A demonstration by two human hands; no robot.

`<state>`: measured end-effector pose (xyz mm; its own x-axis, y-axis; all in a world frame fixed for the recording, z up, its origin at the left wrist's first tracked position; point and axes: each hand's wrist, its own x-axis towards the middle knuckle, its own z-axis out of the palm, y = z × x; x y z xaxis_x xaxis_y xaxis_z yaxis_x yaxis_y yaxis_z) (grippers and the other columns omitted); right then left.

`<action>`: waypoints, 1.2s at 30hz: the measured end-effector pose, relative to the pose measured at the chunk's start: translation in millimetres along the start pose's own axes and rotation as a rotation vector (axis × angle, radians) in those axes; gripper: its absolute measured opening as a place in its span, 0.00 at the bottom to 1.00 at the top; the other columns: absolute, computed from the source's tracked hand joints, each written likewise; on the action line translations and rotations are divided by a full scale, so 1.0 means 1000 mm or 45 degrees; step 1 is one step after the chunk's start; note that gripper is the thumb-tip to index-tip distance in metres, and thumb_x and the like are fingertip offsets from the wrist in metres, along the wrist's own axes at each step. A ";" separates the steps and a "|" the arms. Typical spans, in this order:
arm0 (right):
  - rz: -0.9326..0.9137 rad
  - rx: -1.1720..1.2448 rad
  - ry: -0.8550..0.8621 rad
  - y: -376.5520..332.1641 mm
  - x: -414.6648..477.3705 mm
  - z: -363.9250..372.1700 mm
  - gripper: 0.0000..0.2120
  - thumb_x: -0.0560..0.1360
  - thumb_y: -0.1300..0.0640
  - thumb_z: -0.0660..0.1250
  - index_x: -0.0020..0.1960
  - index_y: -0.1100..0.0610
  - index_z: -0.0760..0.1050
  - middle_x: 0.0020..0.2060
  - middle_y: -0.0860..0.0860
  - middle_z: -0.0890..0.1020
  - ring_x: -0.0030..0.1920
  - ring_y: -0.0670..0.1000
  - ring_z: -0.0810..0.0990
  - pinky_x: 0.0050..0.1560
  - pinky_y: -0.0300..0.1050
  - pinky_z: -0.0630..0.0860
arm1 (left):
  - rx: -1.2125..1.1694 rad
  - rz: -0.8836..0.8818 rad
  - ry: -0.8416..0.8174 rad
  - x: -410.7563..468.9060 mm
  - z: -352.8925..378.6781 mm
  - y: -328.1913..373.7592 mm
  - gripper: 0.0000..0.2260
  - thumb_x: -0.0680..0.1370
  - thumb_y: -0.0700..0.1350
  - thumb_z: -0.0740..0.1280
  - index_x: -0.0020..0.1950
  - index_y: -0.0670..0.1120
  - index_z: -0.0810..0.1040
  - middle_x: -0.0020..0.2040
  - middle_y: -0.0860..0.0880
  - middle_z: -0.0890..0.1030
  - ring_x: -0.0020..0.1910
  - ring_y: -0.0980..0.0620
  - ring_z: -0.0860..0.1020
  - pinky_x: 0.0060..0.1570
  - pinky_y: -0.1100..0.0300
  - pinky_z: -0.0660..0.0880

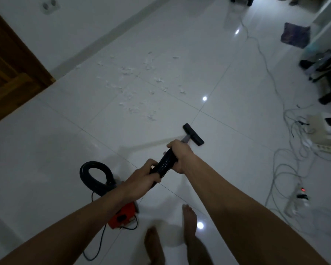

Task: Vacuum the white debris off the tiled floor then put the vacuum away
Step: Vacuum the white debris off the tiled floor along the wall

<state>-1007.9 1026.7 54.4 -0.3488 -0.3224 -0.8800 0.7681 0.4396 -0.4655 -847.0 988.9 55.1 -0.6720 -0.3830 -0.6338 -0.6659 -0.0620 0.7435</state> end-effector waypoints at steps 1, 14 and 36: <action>-0.052 -0.028 0.059 0.006 0.000 -0.004 0.24 0.77 0.64 0.63 0.73 0.61 0.63 0.41 0.56 0.77 0.39 0.51 0.78 0.41 0.49 0.80 | -0.096 -0.028 -0.018 0.006 0.002 0.000 0.14 0.71 0.47 0.62 0.56 0.50 0.76 0.43 0.47 0.79 0.42 0.50 0.75 0.43 0.56 0.68; -0.277 -0.588 0.186 0.070 0.016 -0.056 0.27 0.79 0.57 0.64 0.73 0.54 0.55 0.49 0.53 0.80 0.49 0.56 0.84 0.53 0.60 0.82 | -0.233 -0.397 -0.251 0.172 0.071 0.026 0.15 0.81 0.48 0.69 0.60 0.37 0.75 0.51 0.42 0.81 0.45 0.48 0.81 0.40 0.57 0.79; -0.433 -0.558 0.436 0.147 0.000 -0.135 0.27 0.74 0.45 0.69 0.66 0.32 0.58 0.49 0.43 0.81 0.48 0.50 0.83 0.53 0.59 0.80 | -0.397 -0.544 -0.159 0.208 0.185 0.005 0.14 0.81 0.37 0.61 0.67 0.42 0.65 0.38 0.44 0.74 0.31 0.52 0.75 0.35 0.59 0.77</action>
<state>-967.7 1204.5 -26.4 -0.7407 -0.2505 -0.6234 0.3199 0.6845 -0.6551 -1050.2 1079.4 -112.8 -0.4087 -0.1525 -0.8999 -0.7731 -0.4661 0.4301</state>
